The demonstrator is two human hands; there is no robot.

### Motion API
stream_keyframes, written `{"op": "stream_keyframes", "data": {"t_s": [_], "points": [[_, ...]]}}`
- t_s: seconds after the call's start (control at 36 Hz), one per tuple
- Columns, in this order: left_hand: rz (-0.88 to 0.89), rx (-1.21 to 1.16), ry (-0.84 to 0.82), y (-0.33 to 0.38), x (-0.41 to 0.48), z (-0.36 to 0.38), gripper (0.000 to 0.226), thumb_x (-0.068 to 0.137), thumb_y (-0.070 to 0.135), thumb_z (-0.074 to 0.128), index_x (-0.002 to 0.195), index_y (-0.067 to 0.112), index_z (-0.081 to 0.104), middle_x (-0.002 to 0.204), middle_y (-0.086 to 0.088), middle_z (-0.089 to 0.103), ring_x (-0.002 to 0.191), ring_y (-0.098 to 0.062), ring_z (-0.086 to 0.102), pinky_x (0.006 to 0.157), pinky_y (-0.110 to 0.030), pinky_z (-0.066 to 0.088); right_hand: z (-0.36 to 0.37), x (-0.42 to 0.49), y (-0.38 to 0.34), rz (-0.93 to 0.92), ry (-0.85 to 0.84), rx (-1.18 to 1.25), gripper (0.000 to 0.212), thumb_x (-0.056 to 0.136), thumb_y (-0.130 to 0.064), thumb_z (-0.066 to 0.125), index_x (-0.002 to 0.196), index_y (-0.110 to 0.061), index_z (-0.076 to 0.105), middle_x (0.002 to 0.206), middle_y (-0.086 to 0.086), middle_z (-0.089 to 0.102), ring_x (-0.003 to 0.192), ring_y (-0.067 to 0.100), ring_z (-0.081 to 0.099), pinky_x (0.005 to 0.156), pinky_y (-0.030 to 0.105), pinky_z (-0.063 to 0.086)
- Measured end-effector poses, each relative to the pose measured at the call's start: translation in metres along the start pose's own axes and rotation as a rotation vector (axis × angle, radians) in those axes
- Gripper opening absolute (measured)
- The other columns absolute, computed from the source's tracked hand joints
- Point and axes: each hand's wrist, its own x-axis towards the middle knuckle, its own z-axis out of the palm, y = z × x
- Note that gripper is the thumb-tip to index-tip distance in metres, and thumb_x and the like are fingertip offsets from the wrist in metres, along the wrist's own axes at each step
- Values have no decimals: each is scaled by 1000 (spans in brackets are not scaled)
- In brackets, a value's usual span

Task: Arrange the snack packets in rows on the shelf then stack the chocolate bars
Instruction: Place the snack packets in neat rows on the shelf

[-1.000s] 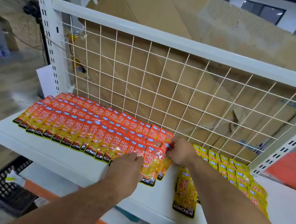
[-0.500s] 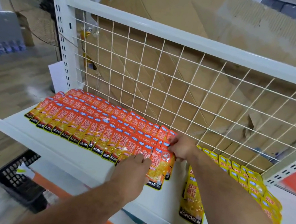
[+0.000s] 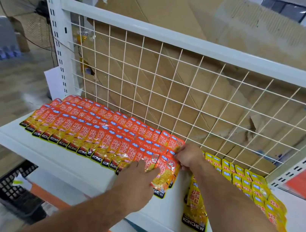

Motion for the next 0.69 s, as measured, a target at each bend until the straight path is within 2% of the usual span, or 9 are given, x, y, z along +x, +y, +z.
{"op": "stream_keyframes", "data": {"t_s": [0.08, 0.17, 0.25, 0.33, 0.44, 0.56, 0.61, 0.69], "points": [[-5, 13, -17, 4, 1, 1, 56, 98, 45, 38, 152, 37, 24, 141, -9, 40, 126, -27, 38, 103, -39, 38, -5, -2, 2, 17, -18, 79, 5, 81, -14, 67, 84, -12, 65, 95, 15, 73, 88, 32, 70, 77, 40, 60], [-13, 35, -22, 5, 1, 1, 56, 98, 47, 38, 151, 36, 25, 142, -10, 39, 127, -28, 38, 104, -40, 37, -8, -8, 3, 20, -57, 142, 16, 81, -8, 68, 74, -20, 58, 79, 6, 67, 68, 24, 65, 58, 30, 58], [-17, 49, -28, 7, 2, 2, 56, 98, 48, 36, 152, 35, 25, 141, -11, 39, 126, -28, 38, 104, -40, 37, -5, -7, 2, 70, -77, 57, 31, 89, -6, 60, 58, -12, 63, 56, 4, 68, 47, 19, 63, 48, 28, 54], [-25, 51, -50, 9, 3, 1, 56, 99, 49, 36, 152, 36, 24, 143, -13, 36, 128, -30, 36, 104, -42, 36, -4, -6, 1, 67, -96, 23, 36, 92, -9, 57, 57, -9, 65, 46, 0, 64, 32, 12, 55, 38, 22, 46], [-22, 57, -57, 10, 2, -1, 56, 100, 50, 35, 152, 37, 22, 143, -13, 36, 128, -28, 35, 105, -42, 37, -9, -8, 3, 75, -82, 13, 34, 91, -9, 61, 57, -6, 65, 45, 3, 63, 31, 13, 53, 40, 23, 47], [-20, 64, -64, 11, 2, -3, 56, 100, 51, 35, 152, 37, 22, 145, -12, 34, 130, -28, 35, 105, -42, 37, -9, -9, -1, 56, -49, -75, 41, 93, -14, 58, 52, -11, 63, 42, -2, 60, 29, 6, 51, 39, 20, 45], [-25, 64, -67, 11, 2, -4, 56, 100, 52, 34, 153, 37, 21, 145, -12, 34, 131, -28, 34, 107, -42, 36, -8, -5, -2, 46, -13, -85, 37, 88, -15, 64, 52, -12, 63, 55, 0, 69, 36, 8, 54, 49, 23, 52], [-23, 57, -64, 10, 1, -4, 56, 100, 53, 35, 152, 37, 21, 144, -10, 35, 130, -26, 34, 108, -42, 36, -7, -2, -3, 24, 12, -19, 21, 84, -13, 67, 63, -11, 64, 82, 12, 76, 61, 23, 62, 70, 35, 58]]}}
